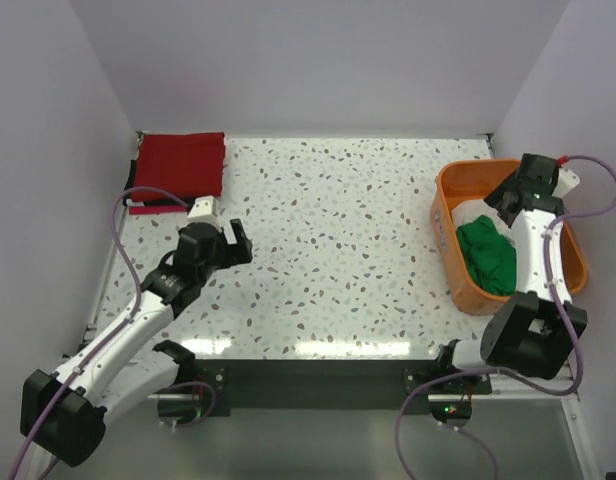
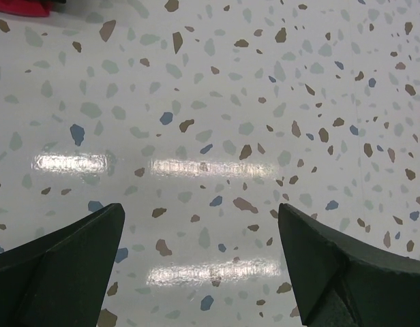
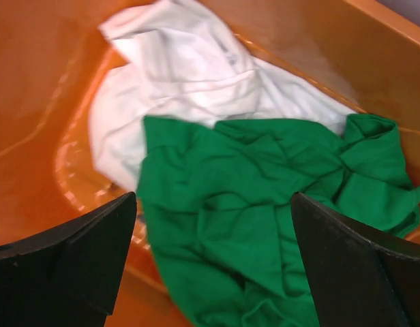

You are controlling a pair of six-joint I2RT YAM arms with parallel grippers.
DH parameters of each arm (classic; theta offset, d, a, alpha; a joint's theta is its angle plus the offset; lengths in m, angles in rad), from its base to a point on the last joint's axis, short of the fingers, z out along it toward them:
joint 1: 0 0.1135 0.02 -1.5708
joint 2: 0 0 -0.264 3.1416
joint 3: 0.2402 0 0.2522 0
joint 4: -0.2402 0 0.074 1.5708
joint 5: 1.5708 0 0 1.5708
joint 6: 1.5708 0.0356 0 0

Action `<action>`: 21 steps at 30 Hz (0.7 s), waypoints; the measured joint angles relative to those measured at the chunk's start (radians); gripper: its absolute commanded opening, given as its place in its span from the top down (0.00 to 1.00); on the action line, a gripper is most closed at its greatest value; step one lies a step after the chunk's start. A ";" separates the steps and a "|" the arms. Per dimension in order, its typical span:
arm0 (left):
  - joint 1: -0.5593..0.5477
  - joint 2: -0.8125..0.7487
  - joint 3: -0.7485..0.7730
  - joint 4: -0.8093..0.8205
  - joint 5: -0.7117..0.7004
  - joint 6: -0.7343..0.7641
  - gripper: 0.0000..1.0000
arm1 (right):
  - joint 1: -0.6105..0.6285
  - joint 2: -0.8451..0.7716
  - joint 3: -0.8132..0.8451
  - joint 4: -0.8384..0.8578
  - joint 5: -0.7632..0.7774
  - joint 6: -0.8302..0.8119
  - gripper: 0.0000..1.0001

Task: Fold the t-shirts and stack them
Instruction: Grab the tshirt from the pile

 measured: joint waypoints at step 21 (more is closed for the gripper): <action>0.000 0.113 0.048 -0.014 -0.040 0.000 0.00 | -0.066 0.367 -0.101 0.504 0.043 -0.092 0.01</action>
